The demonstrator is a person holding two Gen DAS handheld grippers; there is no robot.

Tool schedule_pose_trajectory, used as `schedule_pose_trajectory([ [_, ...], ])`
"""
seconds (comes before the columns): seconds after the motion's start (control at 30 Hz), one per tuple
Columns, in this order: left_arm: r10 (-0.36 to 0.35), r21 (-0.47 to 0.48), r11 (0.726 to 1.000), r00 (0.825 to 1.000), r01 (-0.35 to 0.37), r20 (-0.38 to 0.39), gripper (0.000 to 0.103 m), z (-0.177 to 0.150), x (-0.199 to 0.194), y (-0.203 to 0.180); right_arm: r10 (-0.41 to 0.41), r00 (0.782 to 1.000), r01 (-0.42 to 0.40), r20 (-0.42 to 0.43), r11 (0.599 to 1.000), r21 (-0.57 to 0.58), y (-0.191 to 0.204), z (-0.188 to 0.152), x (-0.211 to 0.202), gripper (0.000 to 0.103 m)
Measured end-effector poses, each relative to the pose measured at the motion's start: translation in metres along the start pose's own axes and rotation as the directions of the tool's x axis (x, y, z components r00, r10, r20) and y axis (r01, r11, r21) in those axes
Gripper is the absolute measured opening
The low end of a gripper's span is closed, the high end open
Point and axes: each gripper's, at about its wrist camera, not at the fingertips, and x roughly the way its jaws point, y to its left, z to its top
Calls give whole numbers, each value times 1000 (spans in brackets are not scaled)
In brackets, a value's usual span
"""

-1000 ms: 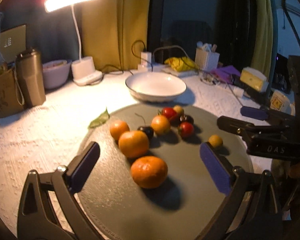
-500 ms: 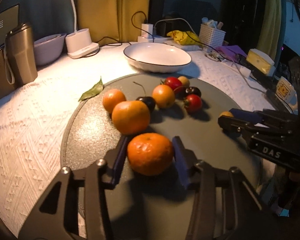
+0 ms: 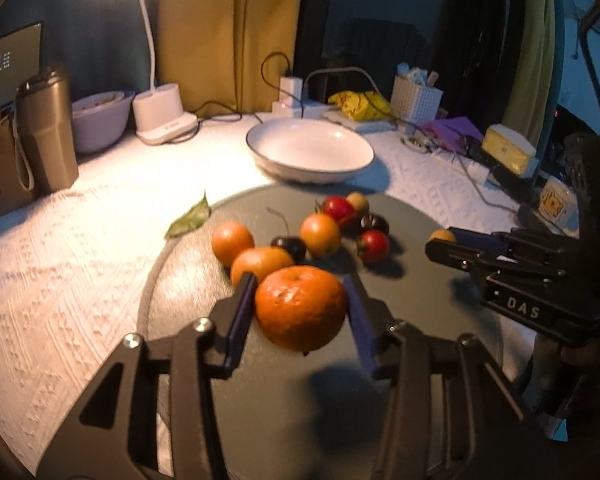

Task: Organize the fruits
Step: 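Grasp the small yellow fruit with the right tool while the left tool grasps a mandarin orange, then carry the yellow fruit into the white plate with the right tool while the left tool drops the orange there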

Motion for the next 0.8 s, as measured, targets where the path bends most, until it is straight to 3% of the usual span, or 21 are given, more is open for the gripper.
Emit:
schedule_pose_trajectory([
  [0.6, -10, -36, 999, 996, 13, 84, 46, 69, 9, 32, -47, 991, 50, 129, 998, -23, -25, 67, 1, 27],
  [0.8, -3, -7, 1000, 995, 4, 104, 46, 95, 20, 41, -69, 984, 75, 161, 997, -27, -39, 89, 8, 27],
])
